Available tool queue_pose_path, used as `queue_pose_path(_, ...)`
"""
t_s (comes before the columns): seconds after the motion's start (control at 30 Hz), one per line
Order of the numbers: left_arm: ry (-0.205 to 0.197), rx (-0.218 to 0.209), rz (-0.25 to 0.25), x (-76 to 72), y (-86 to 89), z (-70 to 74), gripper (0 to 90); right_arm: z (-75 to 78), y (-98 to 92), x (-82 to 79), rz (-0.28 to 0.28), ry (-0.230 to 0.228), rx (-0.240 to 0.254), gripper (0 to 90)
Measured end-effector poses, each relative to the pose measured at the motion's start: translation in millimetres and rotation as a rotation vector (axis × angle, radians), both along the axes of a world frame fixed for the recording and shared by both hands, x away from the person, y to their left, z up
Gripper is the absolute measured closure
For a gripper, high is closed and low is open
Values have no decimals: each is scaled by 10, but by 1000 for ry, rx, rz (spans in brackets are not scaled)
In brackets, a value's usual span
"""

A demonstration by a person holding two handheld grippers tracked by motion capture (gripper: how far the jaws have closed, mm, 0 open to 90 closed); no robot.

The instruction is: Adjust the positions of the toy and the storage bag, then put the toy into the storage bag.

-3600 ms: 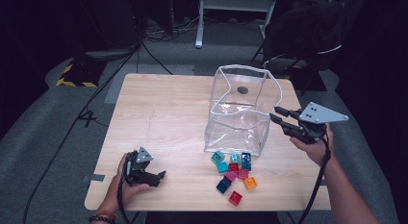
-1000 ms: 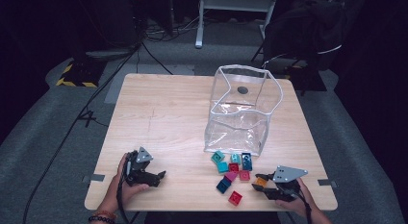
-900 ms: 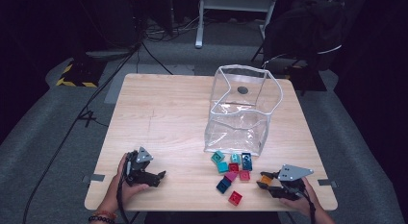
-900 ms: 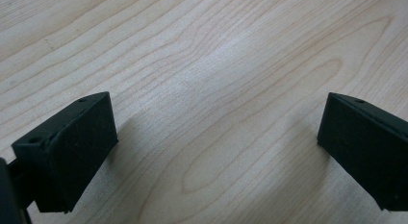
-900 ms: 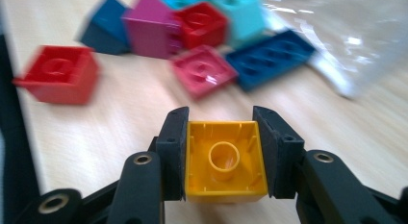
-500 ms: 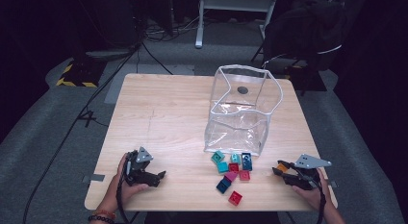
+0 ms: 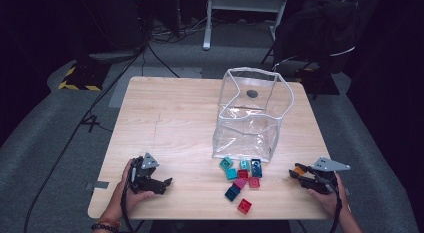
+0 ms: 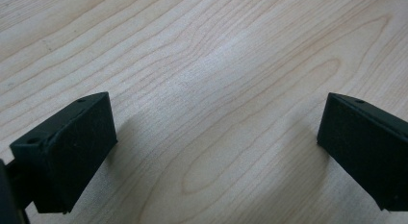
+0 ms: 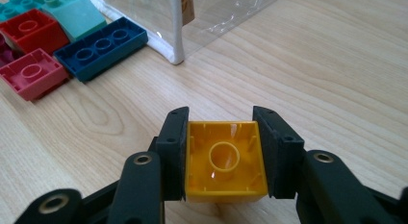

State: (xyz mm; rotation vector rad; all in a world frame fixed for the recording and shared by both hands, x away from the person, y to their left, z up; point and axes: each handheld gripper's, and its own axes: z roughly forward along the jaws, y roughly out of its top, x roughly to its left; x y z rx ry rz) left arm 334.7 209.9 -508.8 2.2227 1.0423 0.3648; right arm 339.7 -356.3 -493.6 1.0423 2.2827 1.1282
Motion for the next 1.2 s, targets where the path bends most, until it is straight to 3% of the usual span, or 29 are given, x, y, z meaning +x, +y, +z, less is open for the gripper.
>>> queue_pose_path(0.37,0,0,1,-1,0,0,3,194,-86,90,-54,-31,45,593)
queue_pose_path(0.4,0,1,1,-1,0,0,3,259,-88,110,-52,-37,63,593)
queue_pose_path(0.77,0,0,0,0,-1,0,3,644,33,232,-5,-110,63,593)
queue_pose_path(0.8,0,1,0,-1,-1,0,3,771,61,264,-1,-138,78,593)
queue_pose_path(0.97,0,2,0,-1,0,1,3,991,132,309,5,-180,75,593)
queue_pose_path(1.03,0,1,0,0,-1,0,3,1167,194,344,10,-214,65,593)
queue_pose_path(1.2,0,1,0,0,-1,0,3,1435,303,426,34,-246,67,594)
